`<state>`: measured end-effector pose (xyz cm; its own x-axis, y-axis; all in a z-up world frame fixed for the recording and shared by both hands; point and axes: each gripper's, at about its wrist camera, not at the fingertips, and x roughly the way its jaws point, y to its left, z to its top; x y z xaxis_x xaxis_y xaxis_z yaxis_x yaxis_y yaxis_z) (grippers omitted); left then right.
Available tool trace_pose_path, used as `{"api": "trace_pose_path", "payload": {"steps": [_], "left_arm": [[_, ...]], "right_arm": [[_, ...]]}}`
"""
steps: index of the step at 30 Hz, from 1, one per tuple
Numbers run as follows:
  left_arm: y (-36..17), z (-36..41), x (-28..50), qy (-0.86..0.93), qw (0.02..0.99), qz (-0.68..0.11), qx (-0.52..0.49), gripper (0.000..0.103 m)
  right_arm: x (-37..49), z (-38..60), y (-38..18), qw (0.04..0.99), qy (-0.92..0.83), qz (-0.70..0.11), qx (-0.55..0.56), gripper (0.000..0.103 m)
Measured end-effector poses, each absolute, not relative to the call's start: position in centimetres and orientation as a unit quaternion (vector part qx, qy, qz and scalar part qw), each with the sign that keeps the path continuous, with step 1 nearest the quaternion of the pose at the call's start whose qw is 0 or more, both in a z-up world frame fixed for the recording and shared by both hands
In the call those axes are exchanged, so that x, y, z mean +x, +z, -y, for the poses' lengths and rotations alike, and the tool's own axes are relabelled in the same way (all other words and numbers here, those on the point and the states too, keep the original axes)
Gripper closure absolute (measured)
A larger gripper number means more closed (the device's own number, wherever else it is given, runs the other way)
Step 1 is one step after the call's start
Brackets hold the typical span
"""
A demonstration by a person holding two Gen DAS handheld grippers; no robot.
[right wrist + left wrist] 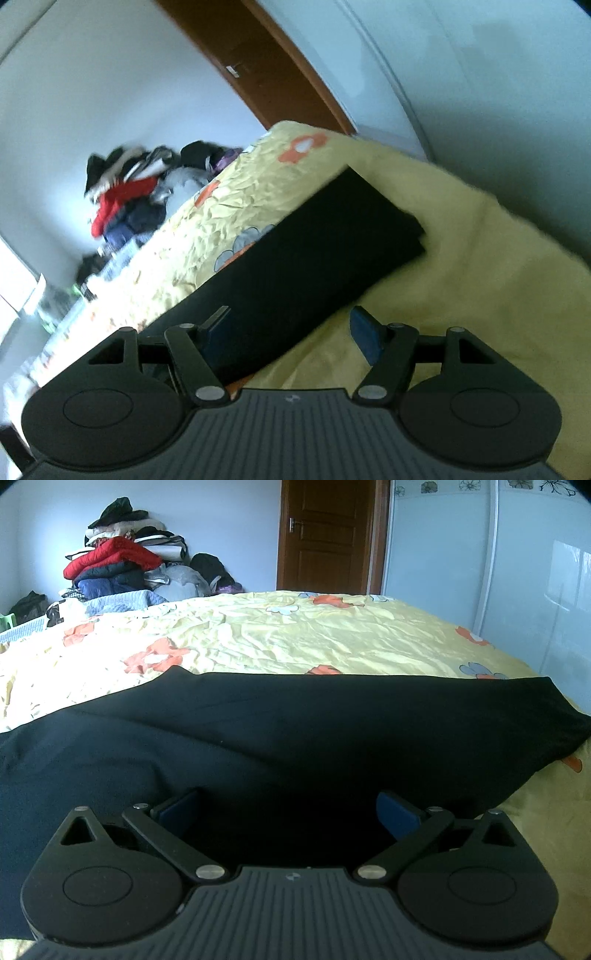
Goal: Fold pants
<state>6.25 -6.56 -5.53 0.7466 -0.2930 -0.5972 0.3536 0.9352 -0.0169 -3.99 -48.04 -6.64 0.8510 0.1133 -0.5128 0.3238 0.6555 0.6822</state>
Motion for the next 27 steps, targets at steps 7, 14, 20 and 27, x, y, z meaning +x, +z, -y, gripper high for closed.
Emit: {"api": "trace_pose_path", "payload": {"steps": [7, 14, 20, 27], "left_arm": [[-5.5, 6.6, 6.2, -0.174, 0.933, -0.312, 0.047, 0.000], [-5.5, 6.5, 6.2, -0.175, 0.933, -0.312, 0.046, 0.000], [-5.6, 6.5, 6.2, -0.175, 0.933, -0.313, 0.046, 0.000], [-5.5, 6.5, 6.3, -0.176, 0.932, -0.313, 0.045, 0.000]], "right_arm": [[-1.9, 50.0, -8.6, 0.856, -0.092, -0.207, 0.465, 0.034], [1.6, 51.6, -9.2, 0.871, -0.071, -0.184, 0.451, 0.032], [2.7, 53.6, -9.1, 0.872, 0.026, -0.234, 0.429, 0.034], [3.9, 54.7, -9.5, 0.866, 0.000, -0.265, 0.423, 0.100]]}}
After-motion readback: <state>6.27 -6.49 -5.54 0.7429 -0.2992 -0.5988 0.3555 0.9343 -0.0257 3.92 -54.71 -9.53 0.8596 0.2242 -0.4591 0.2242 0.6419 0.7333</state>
